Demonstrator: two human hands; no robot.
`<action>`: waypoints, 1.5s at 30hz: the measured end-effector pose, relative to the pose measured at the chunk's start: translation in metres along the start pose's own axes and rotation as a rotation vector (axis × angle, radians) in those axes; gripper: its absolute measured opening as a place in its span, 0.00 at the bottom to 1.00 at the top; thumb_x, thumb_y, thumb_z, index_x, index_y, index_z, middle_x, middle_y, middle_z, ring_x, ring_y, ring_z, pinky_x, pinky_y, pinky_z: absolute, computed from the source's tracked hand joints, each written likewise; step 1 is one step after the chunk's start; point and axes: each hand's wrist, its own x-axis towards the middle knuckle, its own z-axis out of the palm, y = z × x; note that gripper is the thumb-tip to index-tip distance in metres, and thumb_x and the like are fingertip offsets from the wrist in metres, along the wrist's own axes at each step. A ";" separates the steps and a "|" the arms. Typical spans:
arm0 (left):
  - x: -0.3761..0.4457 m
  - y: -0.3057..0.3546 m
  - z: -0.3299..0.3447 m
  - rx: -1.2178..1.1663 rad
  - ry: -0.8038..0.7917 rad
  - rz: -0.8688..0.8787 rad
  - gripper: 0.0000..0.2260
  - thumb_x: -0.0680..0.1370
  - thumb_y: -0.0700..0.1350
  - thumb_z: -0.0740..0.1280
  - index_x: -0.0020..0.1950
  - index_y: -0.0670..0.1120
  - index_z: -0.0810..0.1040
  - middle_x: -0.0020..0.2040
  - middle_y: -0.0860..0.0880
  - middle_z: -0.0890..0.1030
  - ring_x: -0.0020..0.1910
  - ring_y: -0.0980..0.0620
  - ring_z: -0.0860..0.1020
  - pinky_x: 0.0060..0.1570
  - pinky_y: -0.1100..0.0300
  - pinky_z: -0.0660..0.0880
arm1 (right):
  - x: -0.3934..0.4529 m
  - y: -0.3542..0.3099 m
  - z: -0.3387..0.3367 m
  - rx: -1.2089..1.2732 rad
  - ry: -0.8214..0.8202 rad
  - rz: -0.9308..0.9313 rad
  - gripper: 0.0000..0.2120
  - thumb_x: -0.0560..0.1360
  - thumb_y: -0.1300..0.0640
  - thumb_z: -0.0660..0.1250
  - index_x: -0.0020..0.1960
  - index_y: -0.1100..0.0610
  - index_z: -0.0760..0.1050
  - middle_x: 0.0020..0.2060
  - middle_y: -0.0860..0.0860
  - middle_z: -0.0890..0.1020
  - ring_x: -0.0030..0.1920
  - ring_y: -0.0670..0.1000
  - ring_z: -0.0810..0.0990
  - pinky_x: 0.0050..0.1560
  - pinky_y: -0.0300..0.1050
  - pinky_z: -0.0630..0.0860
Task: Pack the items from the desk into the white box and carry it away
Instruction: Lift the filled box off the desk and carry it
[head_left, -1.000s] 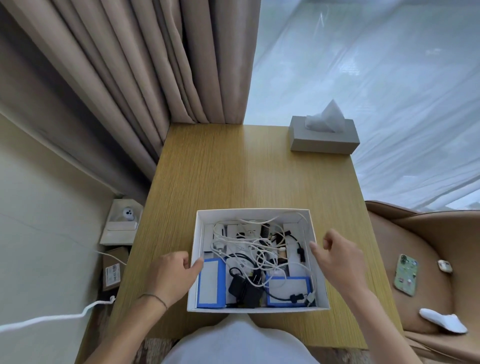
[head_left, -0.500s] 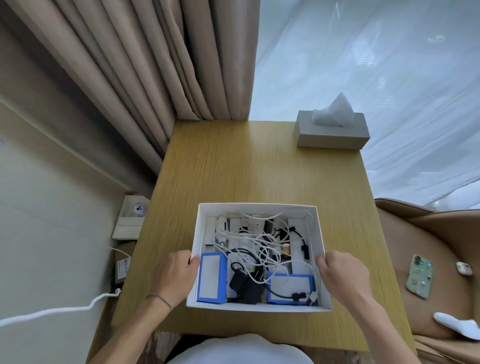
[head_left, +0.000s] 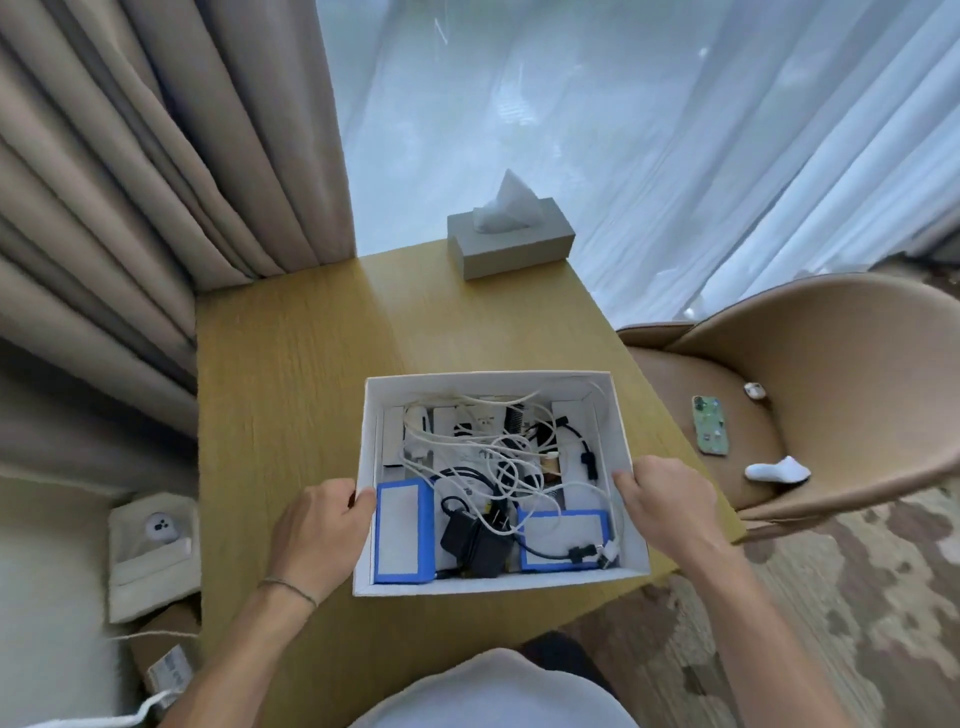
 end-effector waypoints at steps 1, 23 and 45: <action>0.002 0.000 -0.002 0.007 -0.015 0.030 0.20 0.81 0.48 0.62 0.30 0.47 0.63 0.26 0.50 0.62 0.26 0.51 0.60 0.30 0.57 0.58 | -0.010 0.000 0.000 0.008 0.012 0.049 0.24 0.82 0.50 0.59 0.28 0.55 0.62 0.23 0.48 0.68 0.24 0.48 0.64 0.27 0.43 0.56; -0.079 0.087 0.047 0.244 -0.413 0.724 0.22 0.81 0.49 0.62 0.28 0.42 0.68 0.23 0.51 0.66 0.23 0.51 0.63 0.26 0.58 0.58 | -0.323 0.057 0.026 0.260 0.137 0.922 0.23 0.82 0.49 0.58 0.31 0.56 0.64 0.27 0.51 0.72 0.28 0.52 0.70 0.33 0.47 0.70; -0.549 0.124 0.209 0.455 -0.798 1.448 0.22 0.79 0.47 0.64 0.27 0.47 0.62 0.22 0.52 0.66 0.23 0.50 0.65 0.27 0.59 0.61 | -0.865 0.099 0.153 0.444 0.351 1.715 0.24 0.82 0.53 0.60 0.29 0.54 0.60 0.23 0.47 0.63 0.23 0.48 0.61 0.27 0.42 0.59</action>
